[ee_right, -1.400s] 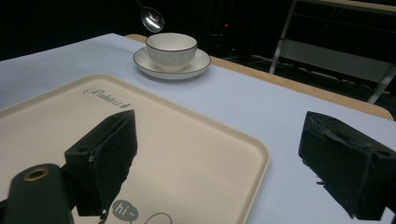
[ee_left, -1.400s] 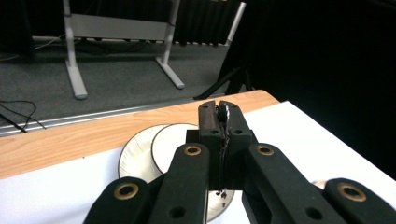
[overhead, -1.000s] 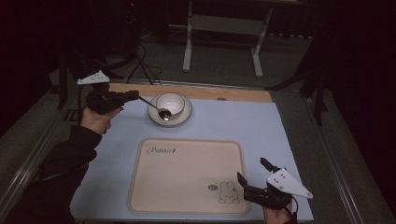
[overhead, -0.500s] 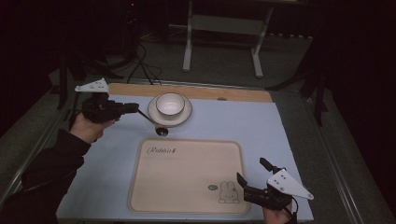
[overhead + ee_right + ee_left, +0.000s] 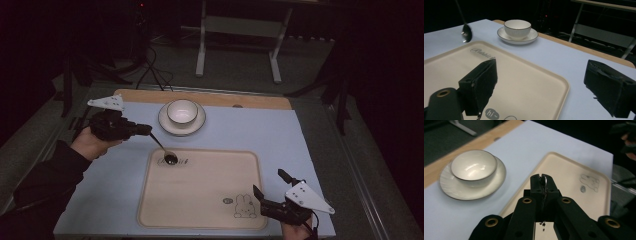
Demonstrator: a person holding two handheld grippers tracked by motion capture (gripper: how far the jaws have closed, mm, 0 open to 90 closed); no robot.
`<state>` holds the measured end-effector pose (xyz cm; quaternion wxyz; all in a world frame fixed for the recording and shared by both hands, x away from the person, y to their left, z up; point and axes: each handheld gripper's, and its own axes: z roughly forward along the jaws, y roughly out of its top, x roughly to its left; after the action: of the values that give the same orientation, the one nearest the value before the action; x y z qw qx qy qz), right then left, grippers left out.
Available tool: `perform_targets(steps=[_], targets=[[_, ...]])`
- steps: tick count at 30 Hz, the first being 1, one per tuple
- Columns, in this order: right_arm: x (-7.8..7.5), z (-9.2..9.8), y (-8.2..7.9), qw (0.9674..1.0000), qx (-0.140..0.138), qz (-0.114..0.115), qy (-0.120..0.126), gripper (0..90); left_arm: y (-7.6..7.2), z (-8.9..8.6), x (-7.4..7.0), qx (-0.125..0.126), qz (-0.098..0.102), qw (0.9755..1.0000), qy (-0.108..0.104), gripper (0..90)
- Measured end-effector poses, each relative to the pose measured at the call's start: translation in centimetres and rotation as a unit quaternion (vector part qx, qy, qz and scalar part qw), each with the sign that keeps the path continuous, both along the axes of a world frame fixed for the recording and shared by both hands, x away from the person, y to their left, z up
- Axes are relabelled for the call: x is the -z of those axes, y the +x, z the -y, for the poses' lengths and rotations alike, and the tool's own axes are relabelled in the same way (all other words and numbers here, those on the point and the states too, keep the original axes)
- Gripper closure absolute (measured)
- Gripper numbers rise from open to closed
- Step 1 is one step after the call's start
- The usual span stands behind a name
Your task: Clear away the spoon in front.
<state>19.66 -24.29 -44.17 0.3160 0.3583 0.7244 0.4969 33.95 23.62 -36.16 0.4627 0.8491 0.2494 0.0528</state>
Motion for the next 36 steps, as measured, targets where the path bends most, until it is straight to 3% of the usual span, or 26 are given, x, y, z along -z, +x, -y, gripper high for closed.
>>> perform_targets(steps=[5, 11, 20, 21, 22, 24, 28, 31, 36], targets=[[0.0, 0.0, 0.0, 1.0, 0.0, -0.001, 0.0, 11.6, -0.3, 0.9, 0.4, 0.037, -0.019, 0.9988, 0.026, 89.7], [0.0, 0.0, 0.0, 1.0, -0.001, -0.002, -0.002, 11.6, -0.5, 1.6, 1.2, 0.063, -0.035, 0.9964, 0.044, 89.7], [0.1, 0.0, 0.1, 1.0, -0.002, -0.004, -0.001, 11.6, -1.0, 3.3, 2.4, 0.132, -0.062, 0.9865, 0.075, 89.6], [0.1, 0.0, 0.1, 1.0, -0.002, -0.004, -0.001, 11.6, -1.0, 3.4, 2.5, 0.134, -0.062, 0.9863, 0.074, 89.6], [0.1, 0.0, 0.1, 1.0, -0.002, -0.004, -0.001, 11.6, -0.9, 3.5, 2.7, 0.142, -0.073, 0.984, 0.078, 89.6], [0.1, 0.0, 0.1, 1.0, -0.002, -0.004, -0.001, 11.6, -1.0, 3.9, 2.9, 0.147, -0.071, 0.9831, 0.083, 89.6], [0.1, 0.0, 0.1, 1.0, -0.001, -0.004, -0.001, 11.6, -0.8, 4.6, 3.6, 0.161, -0.087, 0.9784, 0.096, 89.5], [0.1, 0.0, 0.1, 1.0, -0.002, -0.004, -0.001, 11.6, -0.5, 4.9, 4.1, 0.161, -0.09, 0.9775, 0.102, 89.4], [0.1, 0.1, 0.1, 1.0, -0.002, -0.007, 0.002, 11.7, 0.0, 4.9, 4.7, 0.156, -0.087, 0.9803, 0.085, 88.1]])
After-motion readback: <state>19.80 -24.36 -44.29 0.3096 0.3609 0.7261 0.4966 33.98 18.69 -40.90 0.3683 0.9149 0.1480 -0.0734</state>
